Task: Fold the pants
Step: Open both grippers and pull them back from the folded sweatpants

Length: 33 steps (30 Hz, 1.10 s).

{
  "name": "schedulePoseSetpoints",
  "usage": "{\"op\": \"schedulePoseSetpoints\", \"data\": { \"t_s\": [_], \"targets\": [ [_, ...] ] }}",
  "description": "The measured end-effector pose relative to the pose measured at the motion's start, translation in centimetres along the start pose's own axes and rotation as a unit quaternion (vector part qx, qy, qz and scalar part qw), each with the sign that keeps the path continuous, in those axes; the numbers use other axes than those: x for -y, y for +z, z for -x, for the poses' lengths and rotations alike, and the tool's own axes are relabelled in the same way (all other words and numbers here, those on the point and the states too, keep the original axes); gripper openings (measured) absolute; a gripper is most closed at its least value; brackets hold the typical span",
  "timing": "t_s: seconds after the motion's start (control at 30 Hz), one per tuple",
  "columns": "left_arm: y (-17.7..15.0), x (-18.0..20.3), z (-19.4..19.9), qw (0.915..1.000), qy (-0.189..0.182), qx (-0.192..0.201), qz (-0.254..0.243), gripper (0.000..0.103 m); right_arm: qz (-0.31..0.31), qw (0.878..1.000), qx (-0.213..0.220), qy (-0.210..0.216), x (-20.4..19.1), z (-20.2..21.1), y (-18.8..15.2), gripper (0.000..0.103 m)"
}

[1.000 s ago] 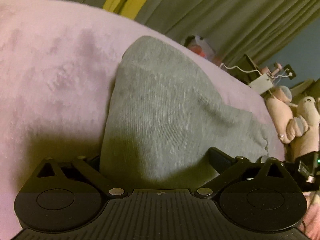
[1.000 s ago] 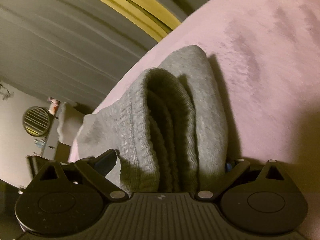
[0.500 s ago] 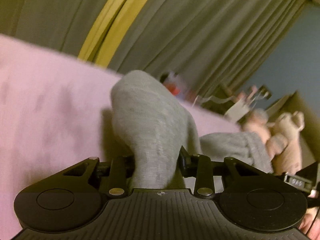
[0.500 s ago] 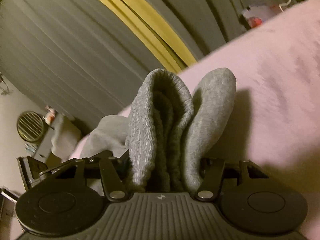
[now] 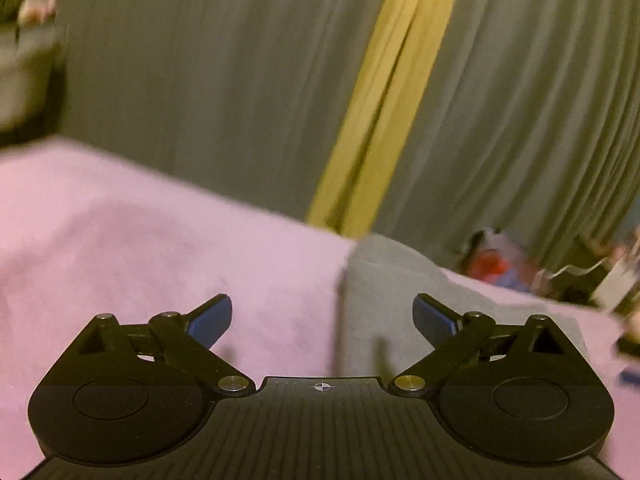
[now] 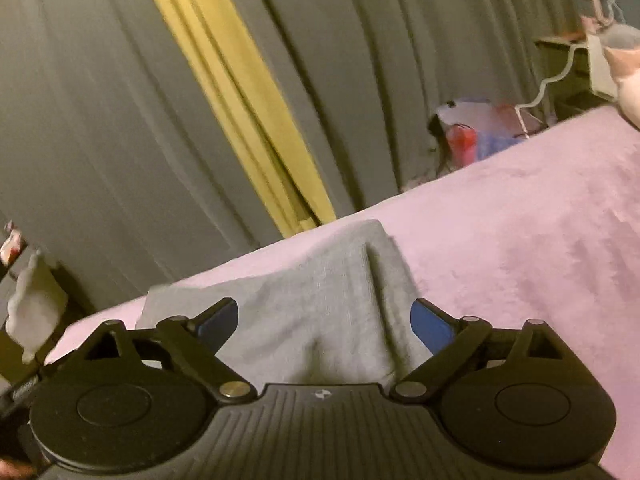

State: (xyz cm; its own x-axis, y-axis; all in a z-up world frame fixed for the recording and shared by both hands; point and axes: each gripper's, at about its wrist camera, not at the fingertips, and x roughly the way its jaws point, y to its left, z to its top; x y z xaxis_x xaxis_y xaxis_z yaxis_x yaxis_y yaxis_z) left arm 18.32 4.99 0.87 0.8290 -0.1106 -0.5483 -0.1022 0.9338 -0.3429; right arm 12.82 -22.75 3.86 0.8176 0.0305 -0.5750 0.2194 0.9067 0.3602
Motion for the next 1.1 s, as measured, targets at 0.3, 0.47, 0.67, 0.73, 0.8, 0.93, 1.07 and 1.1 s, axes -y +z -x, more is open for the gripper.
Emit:
{"op": "schedulePoseSetpoints", "data": {
  "t_s": [0.3, 0.47, 0.67, 0.73, 0.8, 0.93, 1.07, 1.1],
  "targets": [
    [-1.9, 2.8, -0.8, 0.9934, -0.064, -0.079, -0.053, 0.100, 0.098, 0.995, 0.012, 0.009, -4.2, 0.2, -3.7, 0.041],
    [-3.8, 3.7, -0.7, 0.9848, -0.057, -0.123, -0.108, 0.100, 0.184, 0.983, -0.009, -0.008, -4.9, -2.0, -7.3, 0.040],
    [-4.8, 2.3, -1.7, 0.9867, -0.022, -0.141, -0.077, 0.097, 0.213, 0.977, -0.010, -0.013, -6.9, -0.7, -8.1, 0.040],
    [-4.2, 2.2, -0.1, 0.9920, -0.028, -0.100, -0.071, 0.097, 0.203, 0.979, 0.012, 0.014, -6.9, 0.6, -8.2, 0.040],
    [-4.0, 2.4, 0.8, 0.9924, -0.034, -0.082, -0.086, 0.098, 0.218, 0.976, 0.021, 0.002, -6.8, 0.8, -8.8, 0.040],
    [-6.2, 2.5, -1.6, 0.9838, -0.006, -0.134, -0.120, 0.102, 0.218, 0.975, -0.030, -0.034, -4.3, -1.8, -9.6, 0.040],
    [-5.3, 1.7, -0.5, 0.9913, -0.024, -0.103, -0.079, 0.101, 0.174, 0.983, -0.039, -0.037, -4.2, -0.7, -8.3, 0.043],
    [-5.1, 1.7, 0.3, 0.9933, -0.026, -0.083, -0.076, 0.101, 0.175, 0.983, -0.035, -0.036, -4.3, -0.1, -8.3, 0.048]
  ]
}}
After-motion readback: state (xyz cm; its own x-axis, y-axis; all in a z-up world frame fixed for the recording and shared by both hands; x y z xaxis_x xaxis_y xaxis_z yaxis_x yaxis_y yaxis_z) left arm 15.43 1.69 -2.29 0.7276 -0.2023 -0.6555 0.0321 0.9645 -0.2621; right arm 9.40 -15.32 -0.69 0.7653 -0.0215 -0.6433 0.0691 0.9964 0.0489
